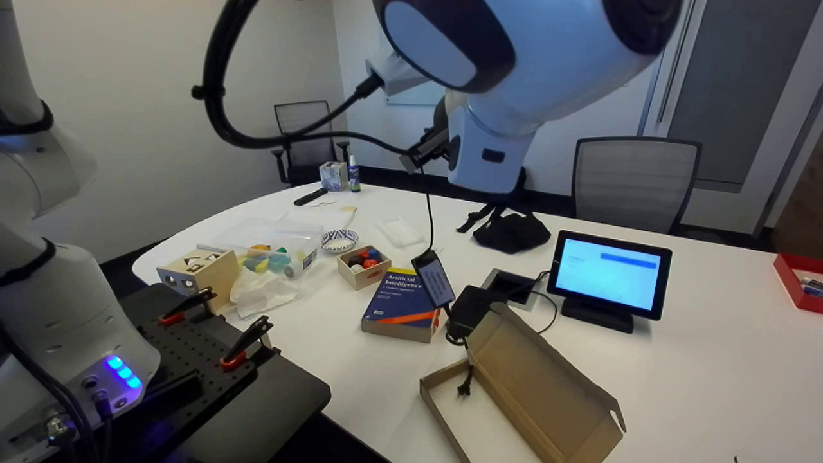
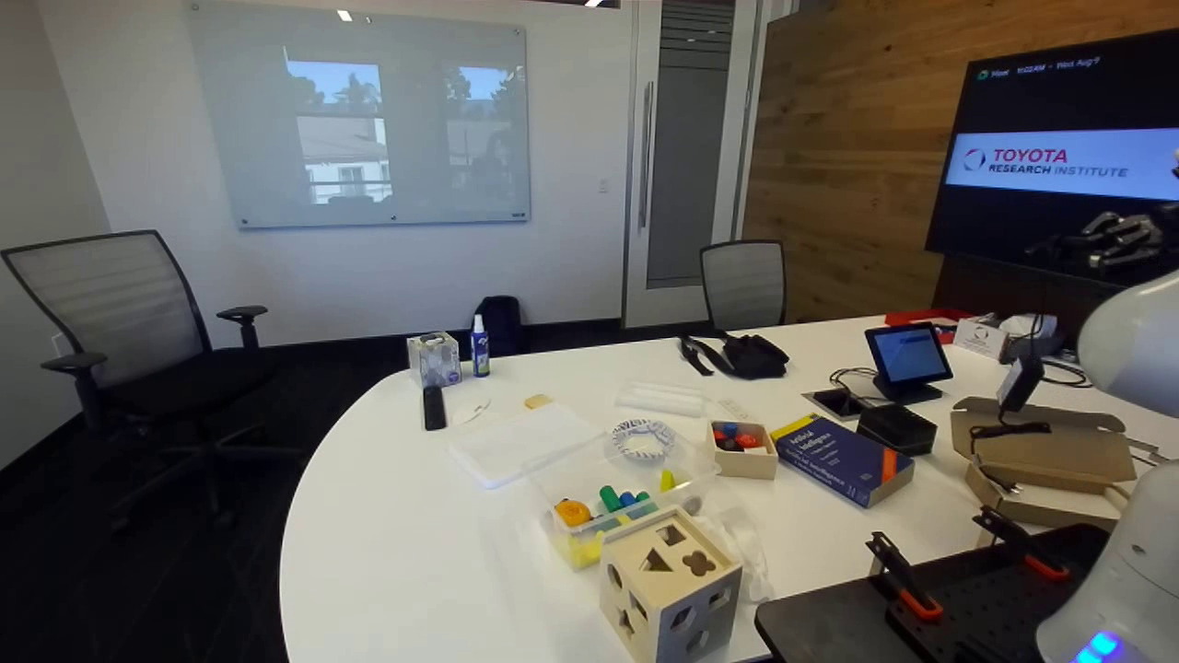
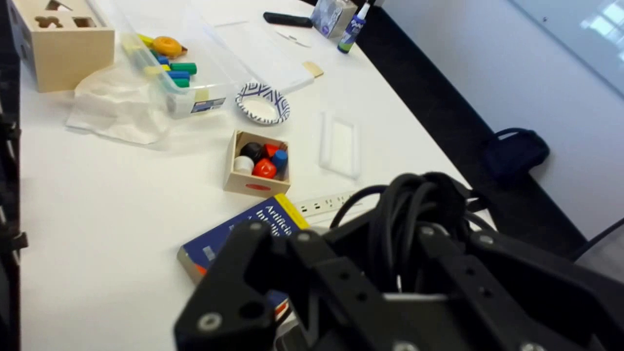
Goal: Press the center button of the black object next to the book, open the cardboard box, remove the cable and put it on the table
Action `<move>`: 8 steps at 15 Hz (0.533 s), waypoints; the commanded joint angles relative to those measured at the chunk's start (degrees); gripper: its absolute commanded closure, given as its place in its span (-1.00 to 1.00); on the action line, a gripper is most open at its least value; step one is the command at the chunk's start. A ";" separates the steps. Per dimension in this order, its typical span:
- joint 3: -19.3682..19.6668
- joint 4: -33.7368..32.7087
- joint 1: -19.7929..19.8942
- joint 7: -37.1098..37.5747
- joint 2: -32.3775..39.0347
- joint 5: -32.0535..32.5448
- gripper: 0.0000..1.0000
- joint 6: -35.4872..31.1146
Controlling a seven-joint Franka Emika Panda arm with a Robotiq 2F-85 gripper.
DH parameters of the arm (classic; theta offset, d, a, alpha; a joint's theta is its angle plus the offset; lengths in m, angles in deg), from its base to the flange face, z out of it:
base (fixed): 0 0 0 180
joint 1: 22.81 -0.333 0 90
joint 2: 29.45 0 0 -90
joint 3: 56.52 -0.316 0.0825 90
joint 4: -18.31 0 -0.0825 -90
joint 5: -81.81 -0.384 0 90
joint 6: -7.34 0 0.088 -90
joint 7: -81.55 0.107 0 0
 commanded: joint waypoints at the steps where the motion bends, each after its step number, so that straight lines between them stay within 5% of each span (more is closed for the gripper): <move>1: 1.34 6.44 -4.81 0.19 -8.14 -4.04 0.98 -0.79; 8: 5.47 9.99 -9.41 -0.95 -15.11 -0.16 0.98 -0.06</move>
